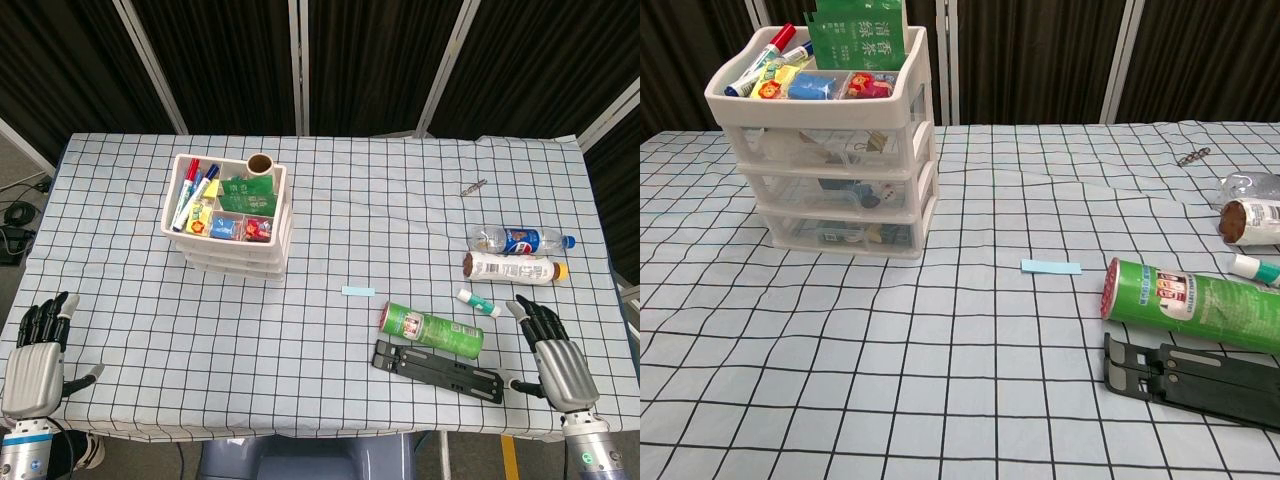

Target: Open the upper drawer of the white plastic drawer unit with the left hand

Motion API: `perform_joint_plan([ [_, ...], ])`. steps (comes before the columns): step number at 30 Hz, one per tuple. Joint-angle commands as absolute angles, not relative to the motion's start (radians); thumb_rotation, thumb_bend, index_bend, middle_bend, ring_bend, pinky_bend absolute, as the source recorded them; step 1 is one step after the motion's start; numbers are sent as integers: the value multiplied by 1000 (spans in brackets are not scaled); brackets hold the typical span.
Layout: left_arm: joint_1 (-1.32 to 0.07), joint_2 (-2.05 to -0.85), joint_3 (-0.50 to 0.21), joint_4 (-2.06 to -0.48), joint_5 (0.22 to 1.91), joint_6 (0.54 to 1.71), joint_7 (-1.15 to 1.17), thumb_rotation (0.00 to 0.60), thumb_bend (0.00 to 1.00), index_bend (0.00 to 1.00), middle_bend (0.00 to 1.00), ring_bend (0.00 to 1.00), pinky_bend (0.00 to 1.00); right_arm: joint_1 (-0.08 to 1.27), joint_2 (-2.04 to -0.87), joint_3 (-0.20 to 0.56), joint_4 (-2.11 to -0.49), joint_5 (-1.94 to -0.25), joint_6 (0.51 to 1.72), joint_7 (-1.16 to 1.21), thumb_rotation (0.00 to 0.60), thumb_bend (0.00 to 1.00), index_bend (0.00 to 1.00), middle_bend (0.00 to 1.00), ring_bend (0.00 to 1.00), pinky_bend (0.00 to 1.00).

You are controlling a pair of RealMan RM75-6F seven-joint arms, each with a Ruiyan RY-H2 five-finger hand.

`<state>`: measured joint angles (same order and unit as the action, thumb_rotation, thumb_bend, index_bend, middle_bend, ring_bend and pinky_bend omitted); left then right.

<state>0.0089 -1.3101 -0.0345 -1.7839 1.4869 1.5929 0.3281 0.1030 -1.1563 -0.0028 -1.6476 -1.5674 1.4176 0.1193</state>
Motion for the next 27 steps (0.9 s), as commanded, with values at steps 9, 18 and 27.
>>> perform_joint_plan([
  [9,7,-1307,-34,-1786,1482,1583,321,600,101,0,0,0,0,101,-1150,-1,-1655,-1570,1427,127,600,110,14,0,0,0],
  [18,-7,-1301,-26,-1785,1500,1560,300,600,322,0,32,20,21,101,-1146,5,-1654,-1559,1424,138,600,111,14,0,0,0],
  [27,-25,-1329,-44,-1777,1528,1563,174,600,716,22,763,667,563,101,-1146,1,-1656,-1564,1423,136,600,111,14,0,0,0],
])
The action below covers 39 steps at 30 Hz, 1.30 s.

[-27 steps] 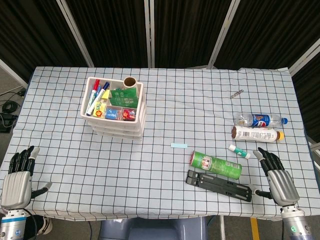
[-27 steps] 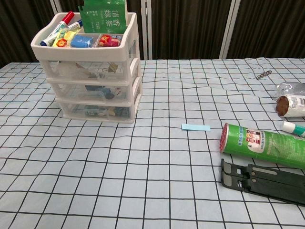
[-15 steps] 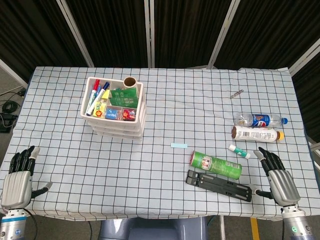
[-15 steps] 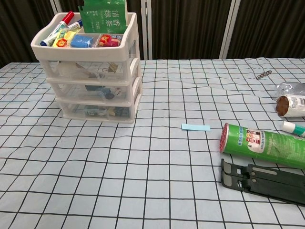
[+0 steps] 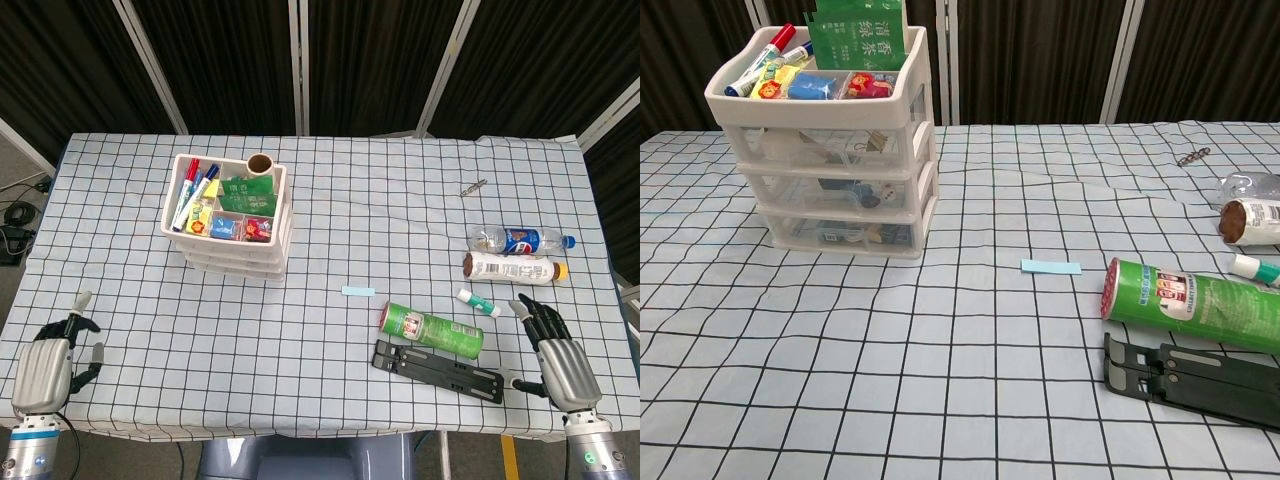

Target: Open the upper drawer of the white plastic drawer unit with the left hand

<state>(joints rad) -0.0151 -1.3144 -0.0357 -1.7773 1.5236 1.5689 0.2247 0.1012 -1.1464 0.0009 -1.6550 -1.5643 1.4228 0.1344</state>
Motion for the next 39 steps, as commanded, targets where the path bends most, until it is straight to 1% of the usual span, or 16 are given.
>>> perform_joint_plan([
  [1,-31,-1335,-47,-1777,1528,1554,134,600,750,41,797,703,584,101,-1145,1,-1657,-1564,1424,138,600,111,14,0,0,0],
  [2,-38,-1338,-47,-1778,1531,1542,91,600,775,52,814,722,597,101,-1144,1,-1658,-1565,1424,140,600,111,14,0,0,0],
  [4,-60,-1333,-45,-1800,1530,1496,-69,600,845,71,838,756,626,101,-1142,1,-1659,-1565,1423,143,600,111,14,0,0,0],
  [6,-87,-1309,-47,-1822,1509,1432,-223,600,878,72,840,766,642,102,-1141,0,-1660,-1566,1422,146,600,111,14,0,0,0],
  [8,-114,-1287,-50,-1834,1486,1368,-318,600,889,74,840,768,652,102,-1140,0,-1660,-1567,1422,149,600,111,14,0,0,0],
  [11,-152,-1266,-59,-1846,1451,1287,-403,600,911,79,840,769,667,102,-1138,0,-1661,-1568,1423,153,600,111,14,0,0,0],
  [15,-198,-1257,-83,-1858,1396,1197,-488,600,916,86,841,769,684,102,-1134,1,-1662,-1567,1423,161,600,111,14,0,0,0],
  [20,-251,-1268,-121,-1859,1323,1111,-534,600,916,104,841,769,685,104,-1132,0,-1663,-1567,1419,169,600,111,14,0,0,0],
  [39,-417,-1358,-236,-1810,1072,934,-444,600,916,110,841,769,690,108,-1117,8,-1658,-1549,1408,216,600,111,14,0,0,0],
])
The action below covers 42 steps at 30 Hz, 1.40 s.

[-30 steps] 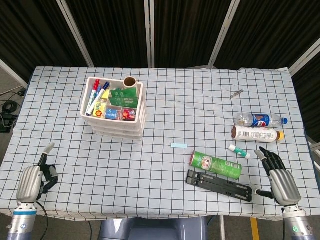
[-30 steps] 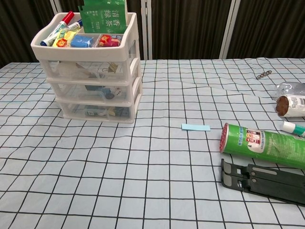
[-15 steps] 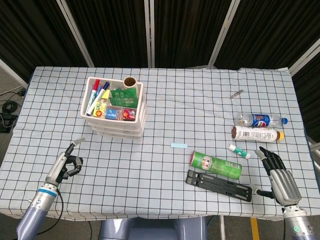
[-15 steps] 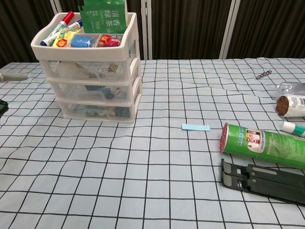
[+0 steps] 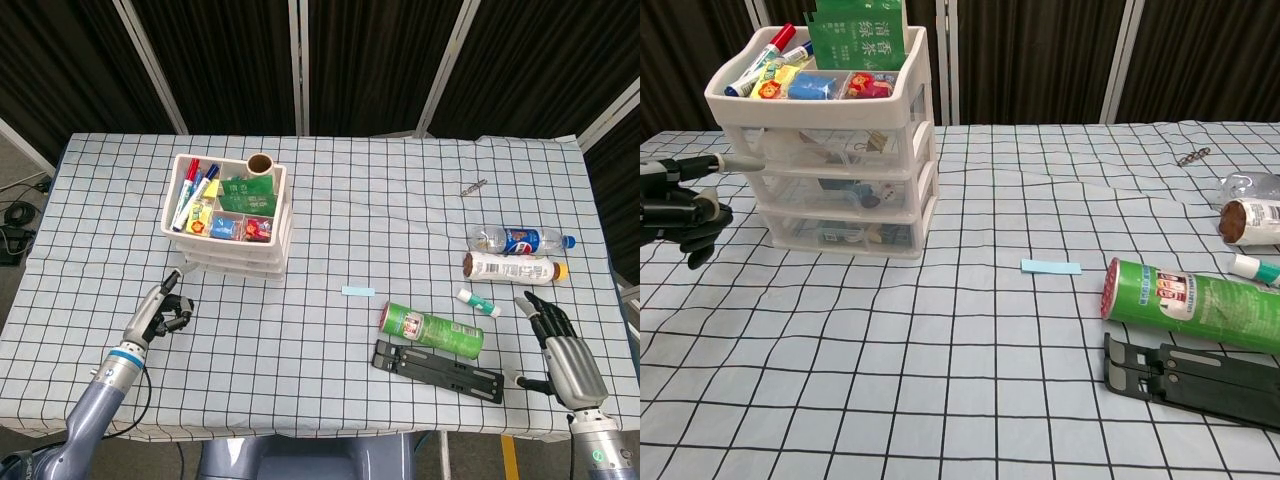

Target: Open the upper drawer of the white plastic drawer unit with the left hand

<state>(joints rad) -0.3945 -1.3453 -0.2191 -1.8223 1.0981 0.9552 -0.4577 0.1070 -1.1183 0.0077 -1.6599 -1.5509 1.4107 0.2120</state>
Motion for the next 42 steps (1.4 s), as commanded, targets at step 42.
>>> perform_joint_plan([
  [42,-572,-1478,-289,-1764,884,874,-271,600,916,125,841,769,695,116,-1116,11,-1644,-1533,1384,246,600,111,14,0,0,0],
])
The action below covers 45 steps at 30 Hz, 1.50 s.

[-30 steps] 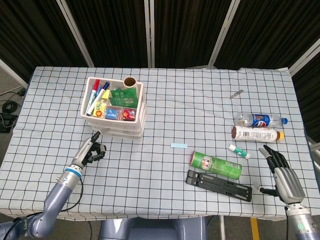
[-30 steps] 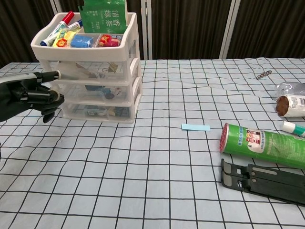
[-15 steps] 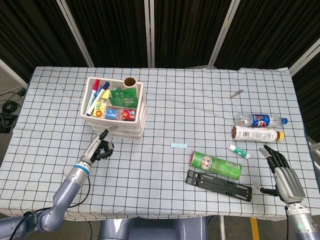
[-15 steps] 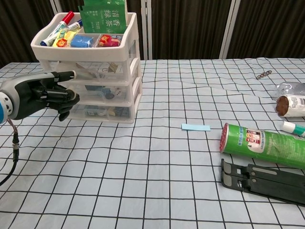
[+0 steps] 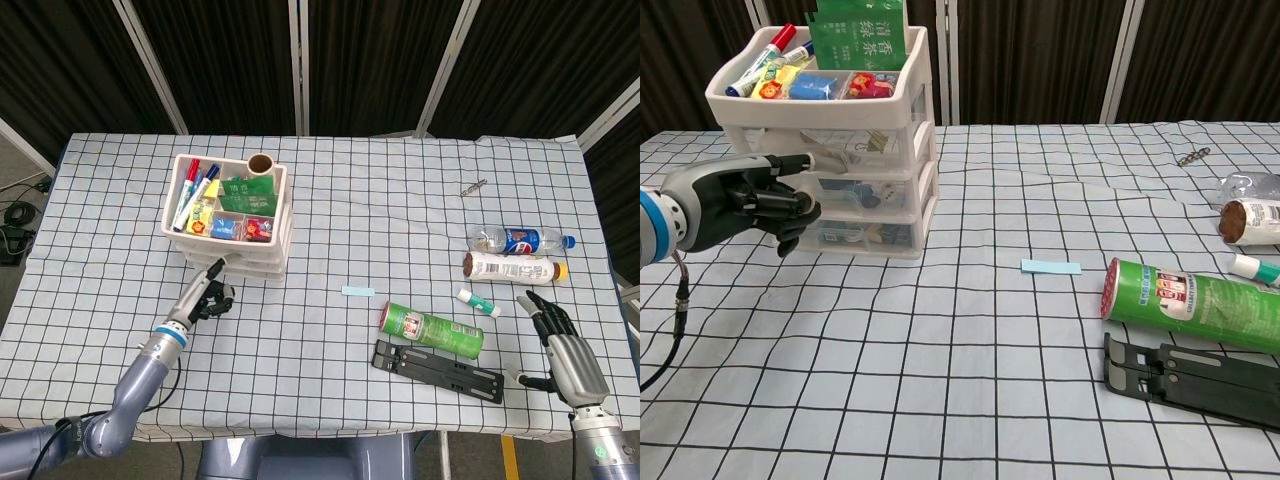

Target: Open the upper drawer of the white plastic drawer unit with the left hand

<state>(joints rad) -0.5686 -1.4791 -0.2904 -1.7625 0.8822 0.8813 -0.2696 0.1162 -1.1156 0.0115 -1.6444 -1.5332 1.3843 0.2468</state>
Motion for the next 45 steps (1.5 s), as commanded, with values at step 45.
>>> perform_joint_plan([
  [45,-496,-1456,-242,-1778,1060,875,-472,600,916,114,841,769,695,114,-1118,8,-1651,-1538,1387,231,600,111,14,0,0,0],
])
